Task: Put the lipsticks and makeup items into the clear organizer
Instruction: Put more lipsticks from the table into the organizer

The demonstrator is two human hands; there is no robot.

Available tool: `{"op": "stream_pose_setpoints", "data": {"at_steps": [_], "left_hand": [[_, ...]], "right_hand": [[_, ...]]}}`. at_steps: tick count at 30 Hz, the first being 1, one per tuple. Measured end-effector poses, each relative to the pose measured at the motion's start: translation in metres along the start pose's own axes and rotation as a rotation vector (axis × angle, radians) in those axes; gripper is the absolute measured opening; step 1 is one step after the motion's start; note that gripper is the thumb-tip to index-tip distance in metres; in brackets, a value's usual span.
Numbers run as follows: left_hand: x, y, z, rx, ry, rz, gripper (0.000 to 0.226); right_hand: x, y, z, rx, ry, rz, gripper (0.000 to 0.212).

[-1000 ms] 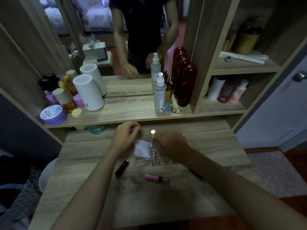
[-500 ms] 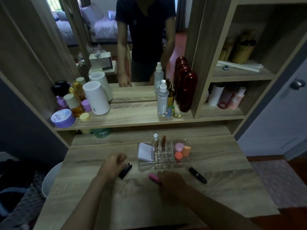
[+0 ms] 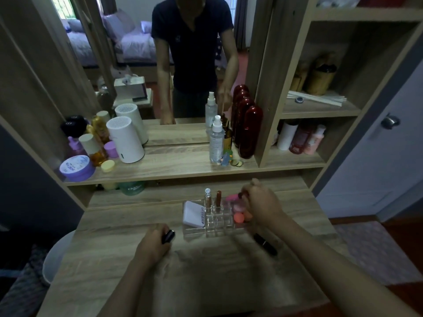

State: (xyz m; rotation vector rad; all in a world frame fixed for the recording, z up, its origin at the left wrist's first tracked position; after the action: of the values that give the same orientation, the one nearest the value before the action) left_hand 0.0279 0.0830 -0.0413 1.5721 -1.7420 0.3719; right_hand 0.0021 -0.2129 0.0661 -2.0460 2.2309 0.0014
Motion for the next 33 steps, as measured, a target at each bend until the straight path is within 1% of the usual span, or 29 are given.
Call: {"op": "stream_pose_setpoints", "data": {"at_steps": [4, 7, 8, 10, 13, 16, 18, 21, 26, 30, 33], "left_hand": [[0.002, 0.004, 0.004, 0.009, 0.003, -0.002, 0.017], [0.007, 0.006, 0.006, -0.05, 0.014, 0.026, 0.012], [0.01, 0.007, 0.007, -0.076, 0.033, 0.038, 0.013], [0.015, 0.01, 0.011, -0.111, 0.083, 0.068, 0.023], [0.024, 0.012, 0.014, -0.114, 0.131, 0.093, 0.025], [0.03, 0.014, 0.02, -0.132, 0.18, 0.122, 0.032], [0.034, 0.014, 0.026, -0.127, 0.192, 0.149, 0.027], [0.041, 0.012, 0.034, -0.105, 0.211, 0.19, 0.026], [0.05, 0.008, 0.04, -0.063, 0.266, 0.251, 0.021], [0.055, 0.004, 0.038, -0.049, 0.245, 0.245, 0.022], [0.057, 0.002, 0.038, -0.04, 0.236, 0.236, 0.019]], "right_hand": [[-0.007, -0.023, -0.003, -0.083, 0.118, -0.012, 0.022], [-0.016, -0.029, 0.004, -0.154, 0.155, -0.034, 0.023], [-0.019, -0.031, 0.006, -0.171, 0.168, -0.039, 0.024], [-0.022, -0.035, 0.007, -0.199, 0.196, -0.052, 0.027], [-0.027, -0.043, 0.008, -0.236, 0.214, -0.08, 0.027], [-0.032, -0.05, 0.011, -0.25, 0.206, -0.12, 0.022], [-0.035, -0.053, 0.017, -0.256, 0.205, -0.149, 0.02], [-0.035, -0.056, 0.026, -0.281, 0.206, -0.192, 0.023], [-0.033, -0.056, 0.04, -0.29, 0.171, -0.177, 0.025], [-0.032, -0.058, 0.042, -0.286, 0.172, -0.197, 0.029], [-0.028, -0.059, 0.039, -0.279, 0.167, -0.192, 0.025]]}}
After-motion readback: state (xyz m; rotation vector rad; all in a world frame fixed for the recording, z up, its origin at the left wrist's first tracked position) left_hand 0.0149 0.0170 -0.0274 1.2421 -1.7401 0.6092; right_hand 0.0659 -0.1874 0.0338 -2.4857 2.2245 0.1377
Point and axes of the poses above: each hand's wrist, its own y-axis away from the middle knuckle, its own z-axis out of the palm, x = y × z, the point moved 1 cm from there along -y, towards the middle knuckle, and after that the axes turned 13 degrees about y, right-handed, at the moved point
